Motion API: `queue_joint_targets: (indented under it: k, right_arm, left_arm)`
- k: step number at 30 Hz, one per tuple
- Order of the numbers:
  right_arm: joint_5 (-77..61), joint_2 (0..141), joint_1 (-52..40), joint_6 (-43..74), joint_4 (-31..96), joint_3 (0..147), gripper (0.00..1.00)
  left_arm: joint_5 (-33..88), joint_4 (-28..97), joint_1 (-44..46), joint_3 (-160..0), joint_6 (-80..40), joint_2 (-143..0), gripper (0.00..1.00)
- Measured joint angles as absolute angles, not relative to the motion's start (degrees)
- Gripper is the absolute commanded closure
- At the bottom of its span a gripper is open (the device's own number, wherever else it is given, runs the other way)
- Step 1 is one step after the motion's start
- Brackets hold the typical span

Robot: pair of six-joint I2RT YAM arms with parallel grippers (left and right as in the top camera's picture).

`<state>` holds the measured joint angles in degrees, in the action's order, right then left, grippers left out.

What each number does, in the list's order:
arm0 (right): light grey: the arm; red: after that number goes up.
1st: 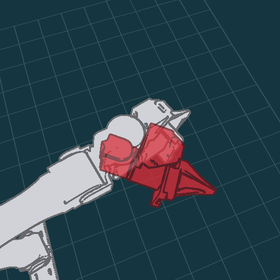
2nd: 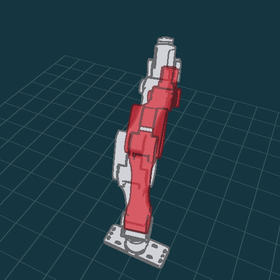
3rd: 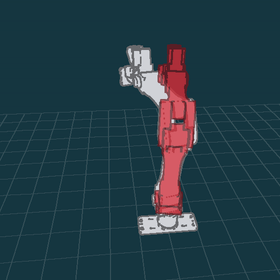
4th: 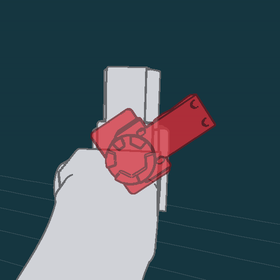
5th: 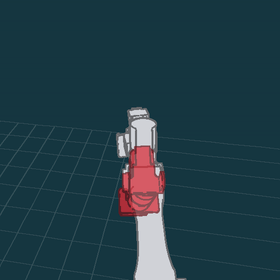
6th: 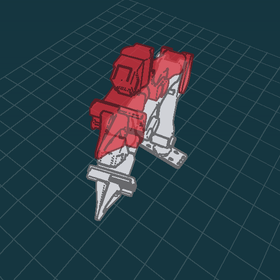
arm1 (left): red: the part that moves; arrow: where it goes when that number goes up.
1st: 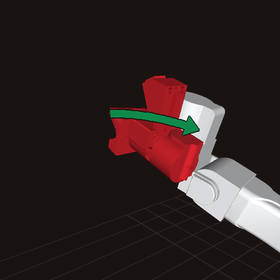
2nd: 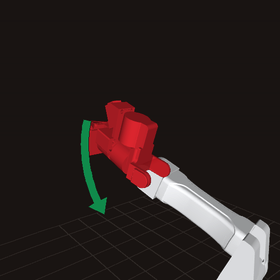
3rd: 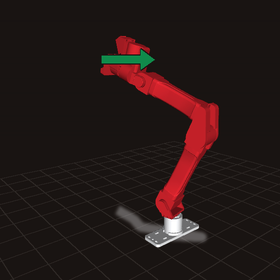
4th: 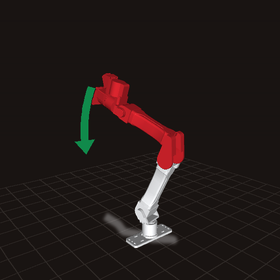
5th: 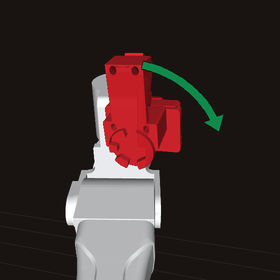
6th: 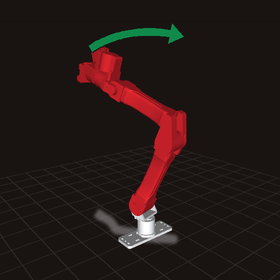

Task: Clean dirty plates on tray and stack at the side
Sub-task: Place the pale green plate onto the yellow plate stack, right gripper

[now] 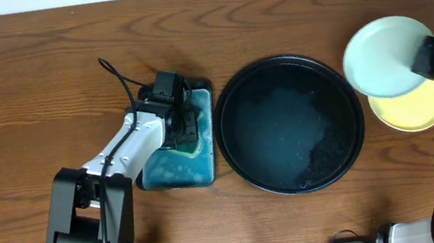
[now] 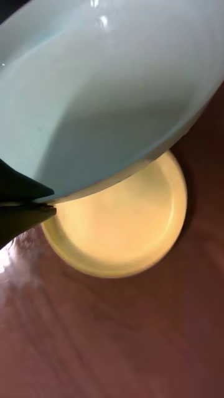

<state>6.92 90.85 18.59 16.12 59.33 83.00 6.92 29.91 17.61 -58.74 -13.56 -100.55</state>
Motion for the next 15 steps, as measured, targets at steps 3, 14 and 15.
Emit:
queue_joint_targets:
  k: [3,14,15]
  right_arm:
    - [5.8,91.5,23.5,16.4,58.7,81.1,0.99]
    - [4.8,92.9,34.7,16.8,53.1,70.5,0.99]
    - [4.8,92.9,34.9,16.8,52.4,69.7,0.99]
  left_arm:
    - [7.0,29.6,17.5,-58.7,-13.4,-101.0,0.93]
    - [7.4,30.7,16.4,-59.0,-13.5,-99.8,0.92]
    - [7.3,30.9,16.0,-59.0,-13.5,-99.1,0.9]
